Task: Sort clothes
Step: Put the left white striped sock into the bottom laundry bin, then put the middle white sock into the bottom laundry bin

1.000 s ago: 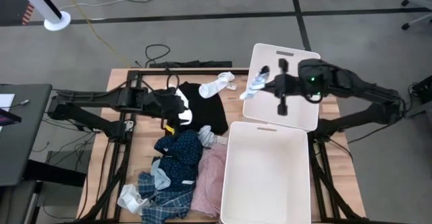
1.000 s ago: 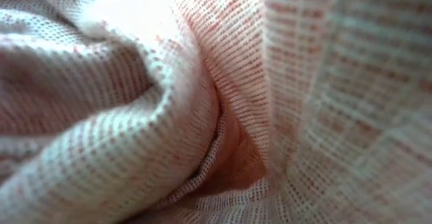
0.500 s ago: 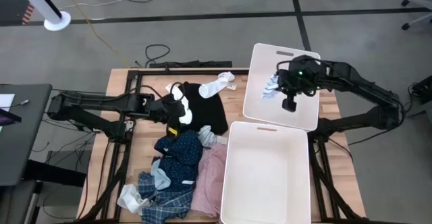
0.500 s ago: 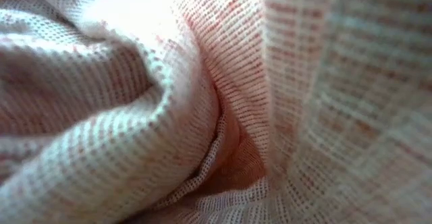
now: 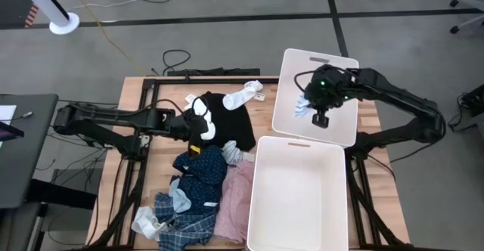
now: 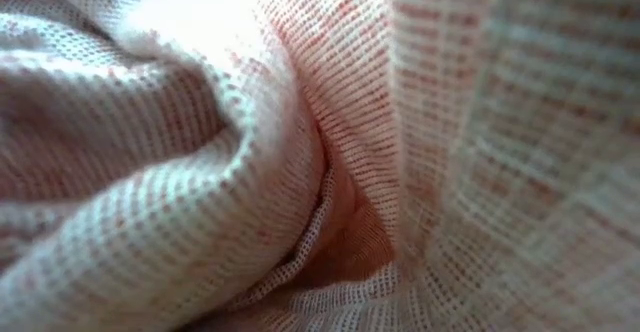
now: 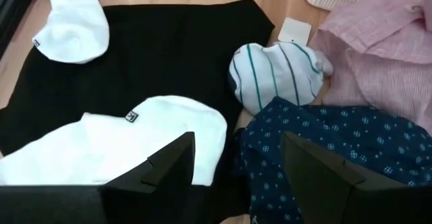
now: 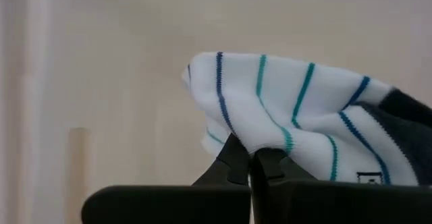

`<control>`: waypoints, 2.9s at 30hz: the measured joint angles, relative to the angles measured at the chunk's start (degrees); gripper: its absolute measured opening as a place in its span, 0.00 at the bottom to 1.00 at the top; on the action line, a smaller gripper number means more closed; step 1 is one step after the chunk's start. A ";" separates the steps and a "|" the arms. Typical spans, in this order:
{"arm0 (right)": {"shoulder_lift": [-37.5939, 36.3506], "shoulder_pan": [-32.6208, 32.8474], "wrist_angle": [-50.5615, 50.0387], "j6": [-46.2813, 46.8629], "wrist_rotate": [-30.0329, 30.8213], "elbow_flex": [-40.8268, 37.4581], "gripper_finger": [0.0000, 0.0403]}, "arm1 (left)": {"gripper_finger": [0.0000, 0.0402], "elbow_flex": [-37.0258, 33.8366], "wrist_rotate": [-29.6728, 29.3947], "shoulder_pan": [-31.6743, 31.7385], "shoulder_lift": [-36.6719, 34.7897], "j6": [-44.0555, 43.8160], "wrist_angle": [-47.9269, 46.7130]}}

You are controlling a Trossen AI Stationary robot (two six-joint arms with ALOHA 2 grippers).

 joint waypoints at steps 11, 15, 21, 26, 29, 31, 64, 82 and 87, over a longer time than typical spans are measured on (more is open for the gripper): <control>-8.24 18.53 8.30 0.40 -11.44 0.11 0.00 | 0.53 0.00 0.00 0.00 0.00 -0.46 0.45; -8.91 30.45 9.46 1.14 -11.98 0.11 0.00 | 0.53 0.00 0.00 0.00 0.00 -1.18 0.44; -4.36 42.84 9.94 5.77 -8.25 -2.53 0.00 | 0.53 0.00 -1.09 -0.02 0.00 -1.44 0.44; 1.25 44.61 9.87 8.04 -6.54 -8.32 0.00 | 0.53 0.00 -2.23 0.00 0.00 -1.96 0.64; 4.18 44.33 9.96 9.24 -6.50 -11.05 0.00 | 0.53 0.00 -2.27 -0.01 0.00 -2.50 0.58; 5.96 44.37 10.45 9.41 -6.21 -12.44 0.00 | 0.53 0.00 -2.45 0.00 0.00 -2.78 0.43; 4.85 48.63 15.29 13.70 -7.35 -9.78 0.59 | 0.53 0.09 -6.37 -0.15 8.33 -1.61 1.40; -0.31 48.63 19.24 10.50 -6.85 -5.77 0.60 | 0.60 0.09 -15.29 -3.87 8.46 2.00 6.61; -0.34 48.63 19.55 10.45 -6.82 -5.81 0.60 | 0.65 0.07 -16.24 -3.93 12.71 0.61 6.24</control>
